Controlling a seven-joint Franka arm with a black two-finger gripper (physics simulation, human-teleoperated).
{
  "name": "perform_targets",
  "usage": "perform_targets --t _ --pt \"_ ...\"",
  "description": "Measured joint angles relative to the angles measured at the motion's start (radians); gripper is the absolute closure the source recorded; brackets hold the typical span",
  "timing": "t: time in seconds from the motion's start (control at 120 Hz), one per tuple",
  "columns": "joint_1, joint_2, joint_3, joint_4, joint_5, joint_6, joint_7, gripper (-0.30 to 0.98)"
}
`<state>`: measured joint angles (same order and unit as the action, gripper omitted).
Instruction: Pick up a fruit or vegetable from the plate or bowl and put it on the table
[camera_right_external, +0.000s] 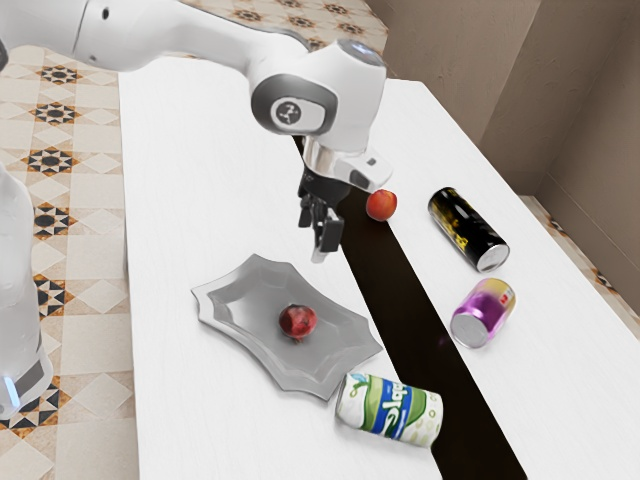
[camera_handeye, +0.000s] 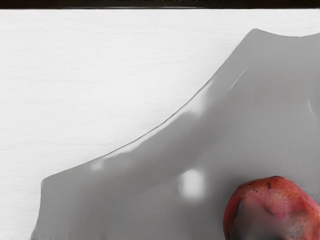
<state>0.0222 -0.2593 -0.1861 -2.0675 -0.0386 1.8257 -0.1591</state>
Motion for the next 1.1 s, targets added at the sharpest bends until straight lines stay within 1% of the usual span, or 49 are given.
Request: perform_targets --t 0.125,0.308,0.683,0.867,1.1 --pt "-0.013 0.013 -0.002 0.009 0.001 -0.004 -0.05 0.02" --pt "-0.052 0.009 -0.013 -0.043 -0.022 0.03 -0.111 0.02" --pt "-0.053 0.005 -0.058 -0.155 -0.121 0.108 -0.193 0.02" --pt "-0.049 0.064 -0.062 -0.162 -0.139 0.158 -0.218 0.02" --pt "-0.034 0.083 -0.057 -0.164 -0.143 0.193 -0.24 0.02"
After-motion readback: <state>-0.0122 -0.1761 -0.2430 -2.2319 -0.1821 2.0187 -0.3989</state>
